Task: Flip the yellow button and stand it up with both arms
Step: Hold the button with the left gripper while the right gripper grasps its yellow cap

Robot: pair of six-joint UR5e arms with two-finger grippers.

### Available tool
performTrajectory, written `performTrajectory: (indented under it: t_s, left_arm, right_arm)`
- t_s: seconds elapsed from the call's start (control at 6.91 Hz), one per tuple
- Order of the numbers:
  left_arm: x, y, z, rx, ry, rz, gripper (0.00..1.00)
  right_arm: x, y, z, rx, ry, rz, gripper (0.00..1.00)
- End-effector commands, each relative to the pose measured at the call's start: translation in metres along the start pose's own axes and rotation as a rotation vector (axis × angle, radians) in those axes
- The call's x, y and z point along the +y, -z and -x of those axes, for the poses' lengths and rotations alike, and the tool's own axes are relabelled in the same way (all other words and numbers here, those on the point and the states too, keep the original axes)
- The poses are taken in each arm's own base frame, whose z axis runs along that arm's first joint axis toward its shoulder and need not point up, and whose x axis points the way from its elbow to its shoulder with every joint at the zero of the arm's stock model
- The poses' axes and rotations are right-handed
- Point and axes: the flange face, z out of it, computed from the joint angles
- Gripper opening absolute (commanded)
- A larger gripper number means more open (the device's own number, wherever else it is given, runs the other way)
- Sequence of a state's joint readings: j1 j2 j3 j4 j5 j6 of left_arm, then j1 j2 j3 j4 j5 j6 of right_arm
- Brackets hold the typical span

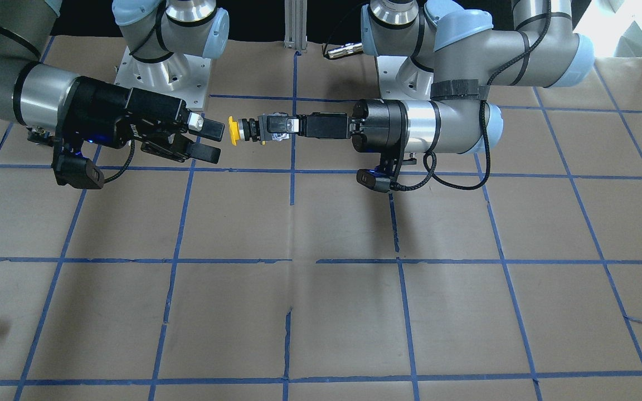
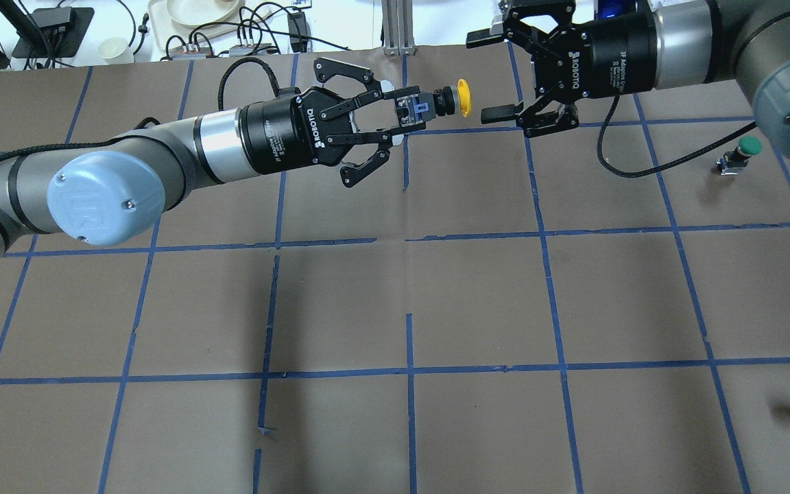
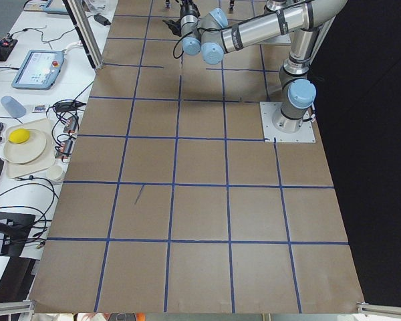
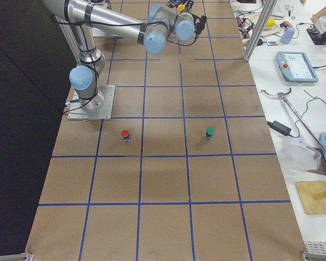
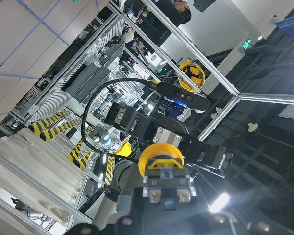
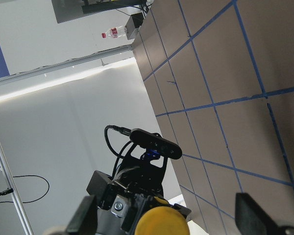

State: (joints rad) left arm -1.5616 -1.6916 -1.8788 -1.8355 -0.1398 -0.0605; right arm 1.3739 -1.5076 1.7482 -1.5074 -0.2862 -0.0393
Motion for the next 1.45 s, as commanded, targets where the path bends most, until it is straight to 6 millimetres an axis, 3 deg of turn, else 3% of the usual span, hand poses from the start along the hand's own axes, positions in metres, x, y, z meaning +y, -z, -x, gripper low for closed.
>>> performTrajectory:
  t_s: [0.0,0.29,0.43,0.58,0.87,1.01,1.16,1.3]
  left_arm:
    - [-0.001,0.0,0.001,0.0,0.004,0.0,0.02]
    - [0.001,0.0,0.0,0.0,-0.001,0.0,0.02]
    - [0.003,0.0,-0.001,0.0,-0.002,0.001,0.02]
    - [0.003,0.0,-0.001,0.0,-0.004,0.001,0.02]
    - [0.003,0.0,-0.001,-0.002,-0.005,0.001,0.02]
    - [0.004,0.0,-0.001,0.0,-0.002,0.001,0.22]
    - [0.004,0.0,-0.002,0.001,-0.001,0.001,0.69]
    - [0.004,-0.001,-0.001,-0.004,0.016,0.002,0.95]
  right_arm:
    - [0.008,-0.003,-0.003,-0.006,-0.001,0.004,0.89]
    - [0.021,-0.005,-0.009,-0.006,-0.002,0.007,0.42]
    - [0.022,-0.005,-0.01,-0.008,-0.002,0.007,0.26]
    - [0.021,-0.005,-0.01,-0.008,0.001,0.006,0.21]
    - [0.021,-0.005,-0.008,-0.011,0.0,0.004,0.2]
    - [0.021,-0.004,-0.003,-0.043,-0.006,0.002,0.2]
    - [0.022,-0.003,0.0,-0.056,-0.004,0.001,0.2]
    - [0.022,-0.003,0.0,-0.056,-0.002,-0.001,0.2]
